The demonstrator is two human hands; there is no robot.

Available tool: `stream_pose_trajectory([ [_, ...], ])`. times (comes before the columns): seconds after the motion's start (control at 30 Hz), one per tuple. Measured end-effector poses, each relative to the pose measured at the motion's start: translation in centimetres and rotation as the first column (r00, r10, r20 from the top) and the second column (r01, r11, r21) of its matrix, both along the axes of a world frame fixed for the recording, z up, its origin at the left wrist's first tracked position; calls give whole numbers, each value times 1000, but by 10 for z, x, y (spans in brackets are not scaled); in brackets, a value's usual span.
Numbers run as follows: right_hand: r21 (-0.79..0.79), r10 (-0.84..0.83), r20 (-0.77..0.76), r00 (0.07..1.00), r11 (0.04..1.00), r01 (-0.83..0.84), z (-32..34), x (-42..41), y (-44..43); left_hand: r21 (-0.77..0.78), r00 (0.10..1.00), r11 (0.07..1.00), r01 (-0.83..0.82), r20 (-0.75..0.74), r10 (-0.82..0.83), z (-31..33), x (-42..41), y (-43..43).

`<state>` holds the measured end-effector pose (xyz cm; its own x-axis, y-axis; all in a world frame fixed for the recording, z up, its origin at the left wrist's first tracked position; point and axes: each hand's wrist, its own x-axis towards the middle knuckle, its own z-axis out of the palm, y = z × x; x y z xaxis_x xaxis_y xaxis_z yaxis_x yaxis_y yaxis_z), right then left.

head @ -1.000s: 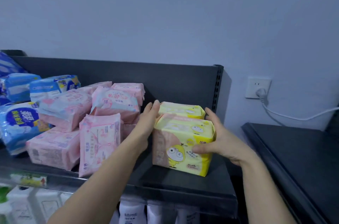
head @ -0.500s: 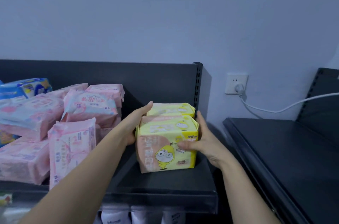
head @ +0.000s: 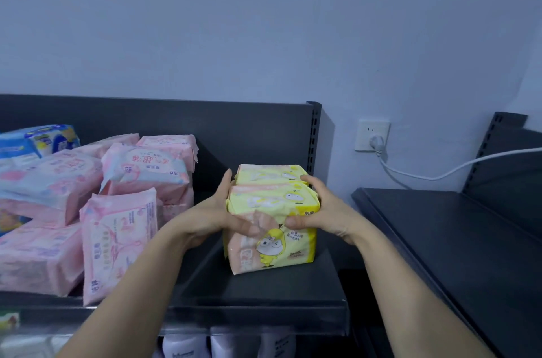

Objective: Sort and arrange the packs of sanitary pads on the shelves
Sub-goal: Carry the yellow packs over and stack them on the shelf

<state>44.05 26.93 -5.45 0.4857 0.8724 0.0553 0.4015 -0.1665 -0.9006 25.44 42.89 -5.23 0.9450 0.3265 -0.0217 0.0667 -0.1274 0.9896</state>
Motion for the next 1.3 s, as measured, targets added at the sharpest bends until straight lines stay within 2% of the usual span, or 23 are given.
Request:
stream_pose_trajectory([
  [0.13, 61, -96, 14, 995, 994, 95, 1, -15, -2, 39, 998, 998, -53, 34, 52, 6, -1, 1],
  [0.23, 122, -162, 34, 986, 980, 157, 10, -29, -11, 41, 997, 999, -36, 73, 33, 16, -6, 5],
  [0.47, 217, -338, 120, 933, 926, 308, 50, -71, -60, 120, 965, 982, 149, 200, -171, 52, -11, -13],
  [0.73, 203, -565, 145, 813, 821, 534, 63, -121, -151, 143, 905, 916, 375, 157, -395, 56, 1, -77],
  [1.0, 173, -764, 162, 625, 645, 744, 67, -187, -273, 100, 762, 783, 614, 182, -621, 55, 5, -191],
  [1.3, 152, -917, 167, 362, 387, 910, 68, -316, -435, 92, 516, 546, 833, 227, -826, 52, -50, -365],
])
